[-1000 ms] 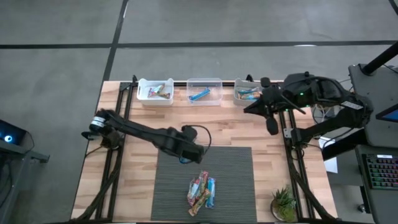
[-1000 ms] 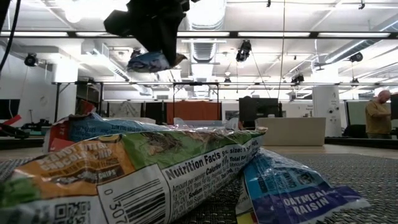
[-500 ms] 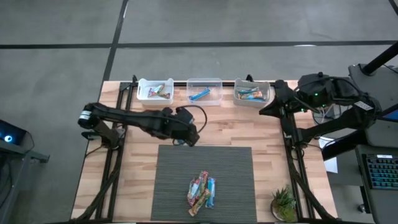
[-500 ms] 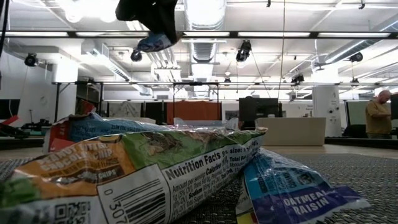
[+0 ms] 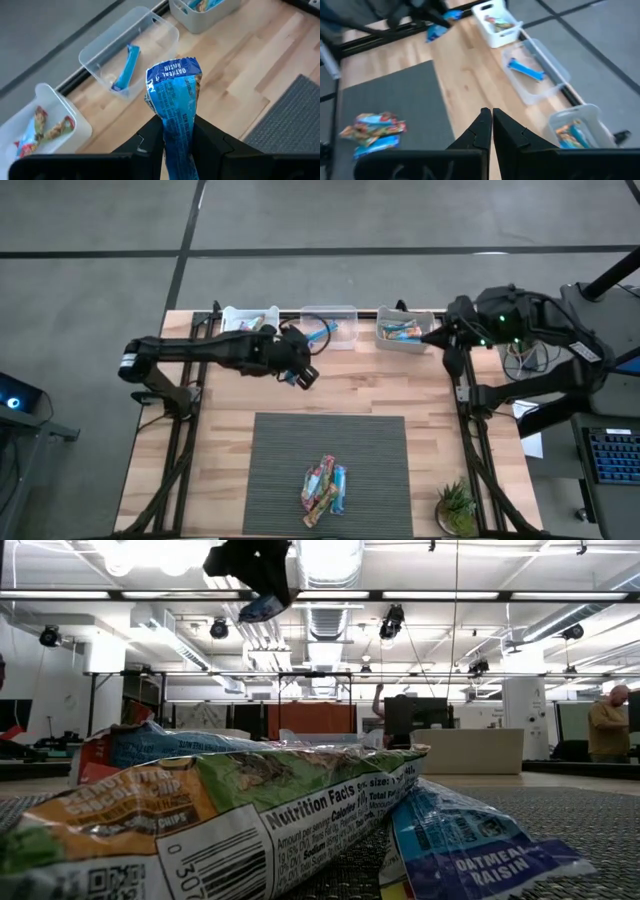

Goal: Pick and place Granola Bars by type
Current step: Put the blue granola bar into the transparent bin

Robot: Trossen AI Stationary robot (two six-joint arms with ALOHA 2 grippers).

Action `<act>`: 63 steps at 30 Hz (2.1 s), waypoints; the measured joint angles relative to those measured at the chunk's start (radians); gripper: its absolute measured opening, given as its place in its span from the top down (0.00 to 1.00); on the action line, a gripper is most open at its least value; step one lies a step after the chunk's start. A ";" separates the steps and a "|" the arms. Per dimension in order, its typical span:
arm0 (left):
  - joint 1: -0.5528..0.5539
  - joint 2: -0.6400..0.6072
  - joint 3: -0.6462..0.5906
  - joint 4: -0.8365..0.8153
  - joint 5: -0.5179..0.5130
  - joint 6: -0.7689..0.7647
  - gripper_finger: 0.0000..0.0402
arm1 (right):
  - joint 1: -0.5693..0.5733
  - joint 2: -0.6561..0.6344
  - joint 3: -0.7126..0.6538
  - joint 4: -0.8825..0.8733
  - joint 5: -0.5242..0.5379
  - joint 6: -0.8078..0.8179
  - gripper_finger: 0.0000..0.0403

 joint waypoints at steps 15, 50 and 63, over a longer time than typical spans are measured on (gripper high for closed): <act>0.170 0.000 0.000 0.156 0.117 0.201 0.83 | -0.286 0.050 0.000 -0.012 -0.170 -0.163 0.98; 0.534 0.008 0.021 0.462 0.448 0.685 0.83 | -0.382 0.089 0.000 0.071 -0.264 -0.124 0.98; 0.558 0.095 0.004 0.613 0.575 0.834 0.83 | -0.382 0.089 0.000 0.069 -0.264 -0.142 0.98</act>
